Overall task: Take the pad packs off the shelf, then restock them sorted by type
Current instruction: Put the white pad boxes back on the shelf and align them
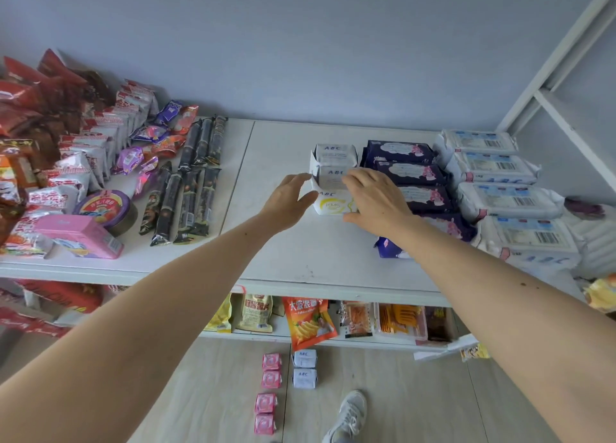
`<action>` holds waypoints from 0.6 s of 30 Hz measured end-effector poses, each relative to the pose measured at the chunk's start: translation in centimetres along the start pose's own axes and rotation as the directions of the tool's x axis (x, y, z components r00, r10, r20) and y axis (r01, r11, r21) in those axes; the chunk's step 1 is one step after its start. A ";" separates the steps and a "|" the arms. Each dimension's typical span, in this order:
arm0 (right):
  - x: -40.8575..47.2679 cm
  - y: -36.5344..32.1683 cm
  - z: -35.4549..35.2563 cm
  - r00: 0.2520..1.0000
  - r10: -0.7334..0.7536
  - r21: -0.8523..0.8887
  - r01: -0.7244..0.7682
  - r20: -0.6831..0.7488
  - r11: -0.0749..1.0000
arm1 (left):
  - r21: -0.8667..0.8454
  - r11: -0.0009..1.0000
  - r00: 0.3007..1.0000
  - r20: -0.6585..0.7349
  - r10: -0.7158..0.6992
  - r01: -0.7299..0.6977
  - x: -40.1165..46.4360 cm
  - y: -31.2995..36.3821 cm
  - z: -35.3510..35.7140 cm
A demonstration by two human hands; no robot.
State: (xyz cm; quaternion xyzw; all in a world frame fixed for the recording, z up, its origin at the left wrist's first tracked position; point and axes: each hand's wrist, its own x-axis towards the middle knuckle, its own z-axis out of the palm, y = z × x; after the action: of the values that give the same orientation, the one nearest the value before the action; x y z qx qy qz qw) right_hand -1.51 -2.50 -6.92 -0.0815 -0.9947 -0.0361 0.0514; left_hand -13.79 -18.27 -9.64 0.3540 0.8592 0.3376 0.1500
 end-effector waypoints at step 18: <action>-18.1 -8.3 5.7 0.939 0.048 0.287 0.055 -0.339 0.956 | -0.150 0.974 0.968 -0.211 0.137 -0.171 -18.4 -1.6 7.7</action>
State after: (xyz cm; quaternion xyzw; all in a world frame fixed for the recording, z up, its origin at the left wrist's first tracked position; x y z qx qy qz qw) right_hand 14.29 -13.12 -15.03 -0.0638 -0.9650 0.0976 0.2351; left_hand 2.22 -28.52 -16.01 0.3703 0.8084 0.4529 0.0654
